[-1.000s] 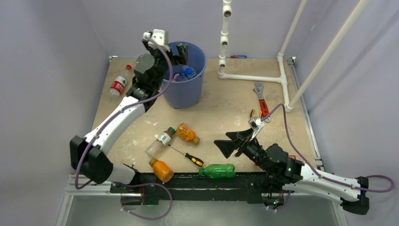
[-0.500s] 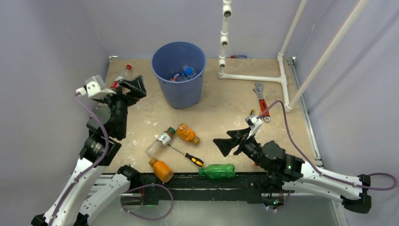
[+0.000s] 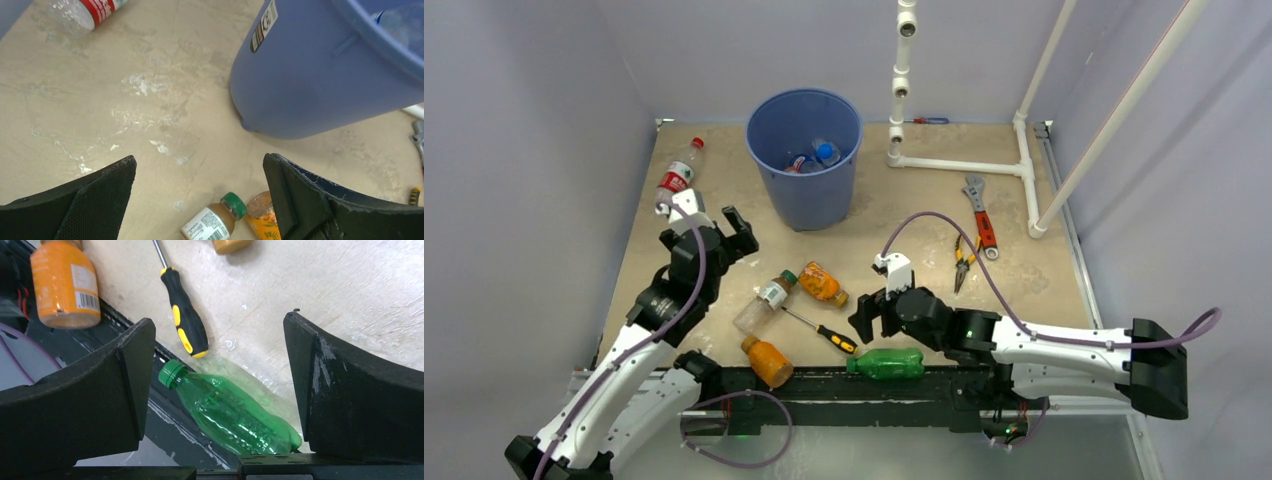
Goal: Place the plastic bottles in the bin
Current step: Place the plastic bottle in the trash bin, then pick up the plastic bottle from the corner of the board.
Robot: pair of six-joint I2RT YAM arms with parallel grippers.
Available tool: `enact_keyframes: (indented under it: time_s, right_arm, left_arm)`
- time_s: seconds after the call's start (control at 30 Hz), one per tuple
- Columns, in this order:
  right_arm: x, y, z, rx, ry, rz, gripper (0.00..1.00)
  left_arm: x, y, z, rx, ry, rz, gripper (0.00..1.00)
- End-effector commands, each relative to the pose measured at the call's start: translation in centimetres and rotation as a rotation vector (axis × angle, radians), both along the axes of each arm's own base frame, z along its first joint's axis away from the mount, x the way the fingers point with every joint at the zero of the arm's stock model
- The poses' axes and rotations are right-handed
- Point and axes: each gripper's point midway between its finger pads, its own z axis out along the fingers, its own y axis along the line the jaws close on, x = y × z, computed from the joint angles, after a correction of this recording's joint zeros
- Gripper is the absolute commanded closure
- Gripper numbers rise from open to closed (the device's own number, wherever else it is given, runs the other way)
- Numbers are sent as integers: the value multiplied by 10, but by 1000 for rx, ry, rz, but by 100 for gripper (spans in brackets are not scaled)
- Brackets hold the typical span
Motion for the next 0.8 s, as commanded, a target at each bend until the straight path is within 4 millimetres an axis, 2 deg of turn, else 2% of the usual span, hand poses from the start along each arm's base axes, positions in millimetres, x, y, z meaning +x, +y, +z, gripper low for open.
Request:
enact_keyframes:
  time_s: [0.0, 0.17, 0.37, 0.5, 0.53, 0.67, 0.77]
  right_arm:
    - [-2, 18, 19, 40, 2, 50, 8]
    - [-10, 17, 6, -5, 50, 72, 8]
    - [-24, 11, -11, -104, 178, 70, 12]
    - [-45, 13, -5, -140, 201, 130, 12]
    - [-49, 13, -2, -148, 204, 145, 10]
    - [-63, 6, -13, -281, 213, 147, 6]
    - [-74, 10, -25, -343, 210, 173, 6]
  left_arm:
    - [1, -14, 2, -35, 23, -62, 1]
    - [-1, -31, 6, -66, -6, -161, 1]
    - [-3, -41, 9, -86, -23, -222, 2]
    - [-3, -47, 9, -97, -22, -254, 1]
    - [-4, -48, 10, -98, -23, -258, 2]
    - [-5, -48, 12, -98, -29, -266, 1]
    - [-6, -49, 13, -100, -33, -272, 1]
